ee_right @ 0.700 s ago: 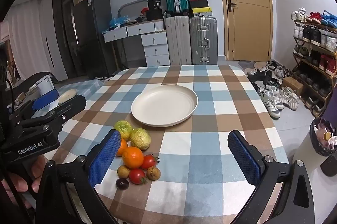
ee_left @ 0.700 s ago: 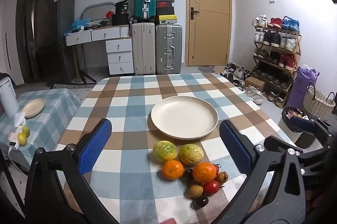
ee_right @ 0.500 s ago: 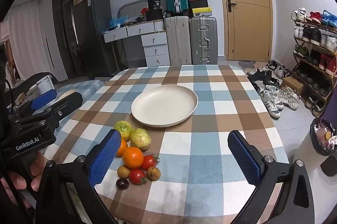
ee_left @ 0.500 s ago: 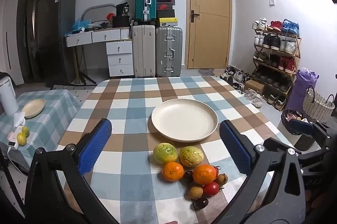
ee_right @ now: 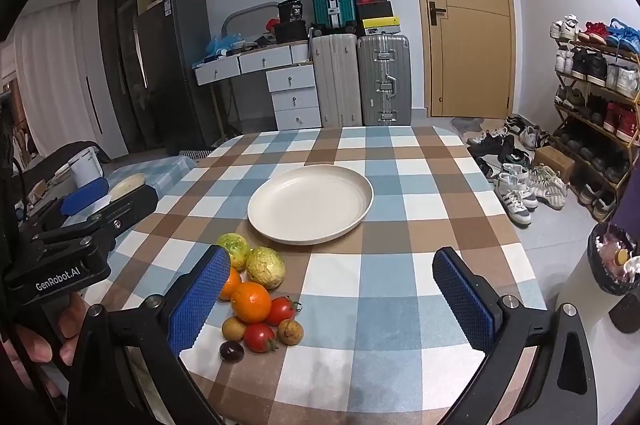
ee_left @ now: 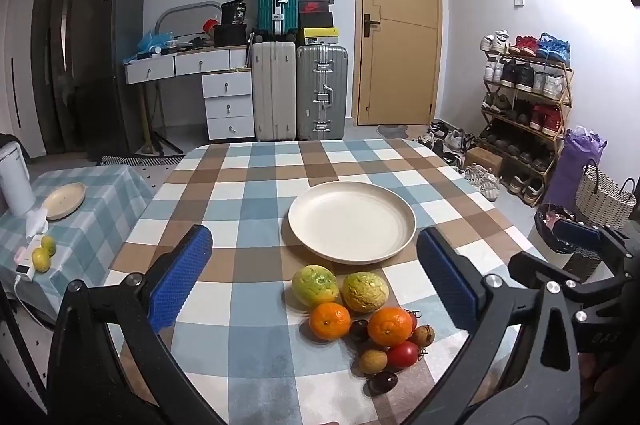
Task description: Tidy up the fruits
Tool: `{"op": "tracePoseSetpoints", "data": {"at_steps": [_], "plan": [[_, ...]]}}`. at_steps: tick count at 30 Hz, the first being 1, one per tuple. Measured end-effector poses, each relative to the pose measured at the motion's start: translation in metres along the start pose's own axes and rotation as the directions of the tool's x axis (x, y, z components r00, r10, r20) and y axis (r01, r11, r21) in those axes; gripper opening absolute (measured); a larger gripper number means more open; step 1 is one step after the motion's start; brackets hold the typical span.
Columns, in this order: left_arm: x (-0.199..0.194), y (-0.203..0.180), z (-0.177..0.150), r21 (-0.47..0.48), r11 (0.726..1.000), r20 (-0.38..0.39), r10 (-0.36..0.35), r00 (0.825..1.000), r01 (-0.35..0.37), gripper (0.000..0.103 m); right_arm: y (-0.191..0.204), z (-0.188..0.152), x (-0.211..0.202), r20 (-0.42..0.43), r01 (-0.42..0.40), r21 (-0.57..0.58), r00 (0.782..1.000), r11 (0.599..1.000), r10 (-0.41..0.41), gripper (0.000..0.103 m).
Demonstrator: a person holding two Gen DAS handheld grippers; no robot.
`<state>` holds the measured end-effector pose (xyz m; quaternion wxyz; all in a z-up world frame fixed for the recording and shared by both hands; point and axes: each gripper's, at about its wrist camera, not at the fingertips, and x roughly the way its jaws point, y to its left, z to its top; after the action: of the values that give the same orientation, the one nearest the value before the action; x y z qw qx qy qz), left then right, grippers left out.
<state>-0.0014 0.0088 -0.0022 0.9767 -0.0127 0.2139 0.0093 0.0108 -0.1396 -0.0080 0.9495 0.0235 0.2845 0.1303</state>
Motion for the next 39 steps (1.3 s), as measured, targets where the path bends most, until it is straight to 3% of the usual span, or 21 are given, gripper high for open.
{"op": "tracePoseSetpoints", "data": {"at_steps": [39], "plan": [[-0.0057,0.0014,0.0008,0.014,1.0,0.034,0.021,0.999,-0.021,0.102,-0.003,0.002,-0.0023,-0.002,0.0,0.003,1.0,1.0,0.0,0.103]]}}
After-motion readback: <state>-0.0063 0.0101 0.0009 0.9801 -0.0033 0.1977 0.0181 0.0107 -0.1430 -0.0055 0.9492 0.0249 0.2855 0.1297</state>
